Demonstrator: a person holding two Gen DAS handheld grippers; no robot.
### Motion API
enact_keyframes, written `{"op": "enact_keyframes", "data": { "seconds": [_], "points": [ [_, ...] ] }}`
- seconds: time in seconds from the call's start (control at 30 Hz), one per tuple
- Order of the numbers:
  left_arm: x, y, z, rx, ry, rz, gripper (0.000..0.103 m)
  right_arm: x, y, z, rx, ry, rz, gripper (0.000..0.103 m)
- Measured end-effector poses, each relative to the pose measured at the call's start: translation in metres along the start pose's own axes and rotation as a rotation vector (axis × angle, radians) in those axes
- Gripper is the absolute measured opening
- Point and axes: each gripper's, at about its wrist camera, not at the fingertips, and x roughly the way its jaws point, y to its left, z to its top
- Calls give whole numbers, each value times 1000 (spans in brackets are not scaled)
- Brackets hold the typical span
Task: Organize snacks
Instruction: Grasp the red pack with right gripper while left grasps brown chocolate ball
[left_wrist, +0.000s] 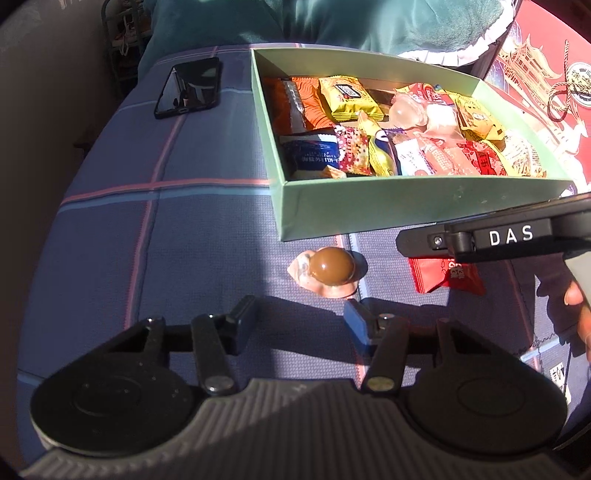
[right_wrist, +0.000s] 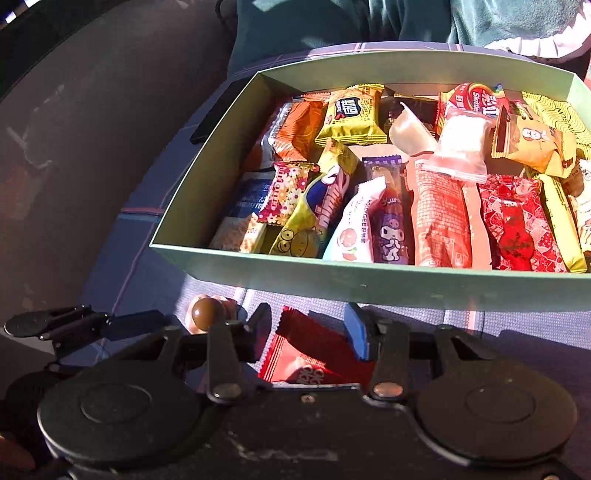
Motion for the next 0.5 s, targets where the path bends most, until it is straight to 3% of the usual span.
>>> {"op": "enact_keyframes", "data": {
  "seconds": [0.23, 0.37, 0.47, 0.5],
  "points": [
    [-8, 15, -8, -72, -7, -15, 54, -13, 5, -24, -11, 30, 6, 45],
    [-8, 17, -9, -89, -3, -3, 63, -20, 17, -37, -65, 14, -48, 45],
    [-7, 15, -7, -91, -4, -2, 66, -21, 31, -44, -142, -1, -108, 40],
    [-7, 13, -6, -88, -5, -2, 66, -22, 33, -46, -158, -5, -117, 33]
  ]
}}
